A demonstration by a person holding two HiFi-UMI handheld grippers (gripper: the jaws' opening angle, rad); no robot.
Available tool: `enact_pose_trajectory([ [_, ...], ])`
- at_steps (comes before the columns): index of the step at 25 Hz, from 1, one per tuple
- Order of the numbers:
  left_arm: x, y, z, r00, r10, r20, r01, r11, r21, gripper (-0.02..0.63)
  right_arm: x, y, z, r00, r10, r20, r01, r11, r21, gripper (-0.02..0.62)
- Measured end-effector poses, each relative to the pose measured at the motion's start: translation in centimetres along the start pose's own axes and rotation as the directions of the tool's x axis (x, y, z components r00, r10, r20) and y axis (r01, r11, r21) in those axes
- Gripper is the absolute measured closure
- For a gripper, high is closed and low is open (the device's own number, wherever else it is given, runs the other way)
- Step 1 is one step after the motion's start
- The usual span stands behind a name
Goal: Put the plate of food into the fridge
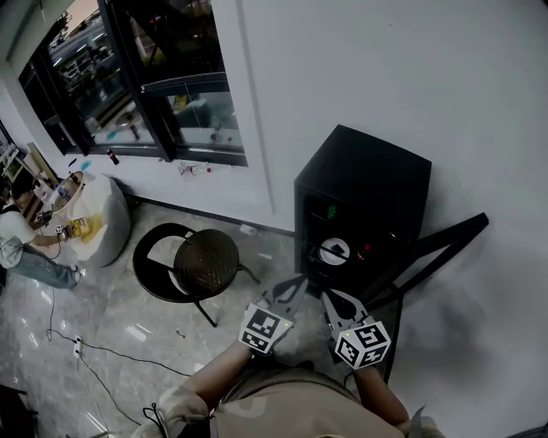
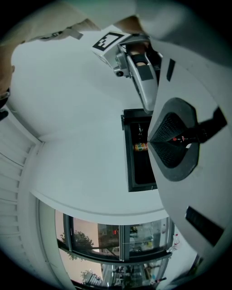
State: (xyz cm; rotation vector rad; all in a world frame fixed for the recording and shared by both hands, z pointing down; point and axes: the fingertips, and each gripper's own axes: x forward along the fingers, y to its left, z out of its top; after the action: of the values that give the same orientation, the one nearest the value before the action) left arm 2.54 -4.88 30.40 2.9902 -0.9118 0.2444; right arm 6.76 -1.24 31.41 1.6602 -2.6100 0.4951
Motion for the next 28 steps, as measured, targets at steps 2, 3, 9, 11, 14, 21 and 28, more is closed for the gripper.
enact_pose_trajectory([
  [2,-0.2,0.0,0.4,1.000,0.017,0.003,-0.017,1.000,0.011,0.594,0.1,0.1,0.4,1.000,0.009,0.010,-0.009,1.000,-0.014,0.568],
  [3,-0.2,0.3,0.9,1.000,0.028,0.012,-0.028,0.999,0.018,0.594,0.2,0.1,0.7,1.000,0.015,0.018,-0.014,1.000,-0.021,0.568],
  [9,-0.9,0.3,1.4,0.999,0.039,0.025,-0.039,0.999,0.010,0.594,0.2,0.9,0.7,0.999,0.031,0.015,-0.031,0.999,-0.020,0.568],
  [11,-1.2,0.5,1.3,0.999,0.042,0.027,-0.042,0.999,0.006,0.594,0.4,1.2,0.6,0.999,0.035,0.005,-0.035,0.999,-0.026,0.568],
  [14,-1.8,0.9,1.3,0.998,0.043,0.038,-0.043,0.999,-0.012,0.594,0.7,1.5,0.2,0.999,0.038,-0.008,-0.038,0.999,-0.035,0.568],
  [21,-3.7,2.4,1.0,0.999,0.037,0.032,-0.036,0.999,-0.028,0.594,1.5,3.3,0.7,1.000,0.021,-0.005,-0.022,0.997,-0.069,0.568],
  [28,-5.5,3.4,1.3,0.999,-0.009,0.047,0.015,0.993,-0.116,0.594,1.6,5.3,1.3,1.000,-0.025,0.016,0.027,0.991,-0.133,0.568],
])
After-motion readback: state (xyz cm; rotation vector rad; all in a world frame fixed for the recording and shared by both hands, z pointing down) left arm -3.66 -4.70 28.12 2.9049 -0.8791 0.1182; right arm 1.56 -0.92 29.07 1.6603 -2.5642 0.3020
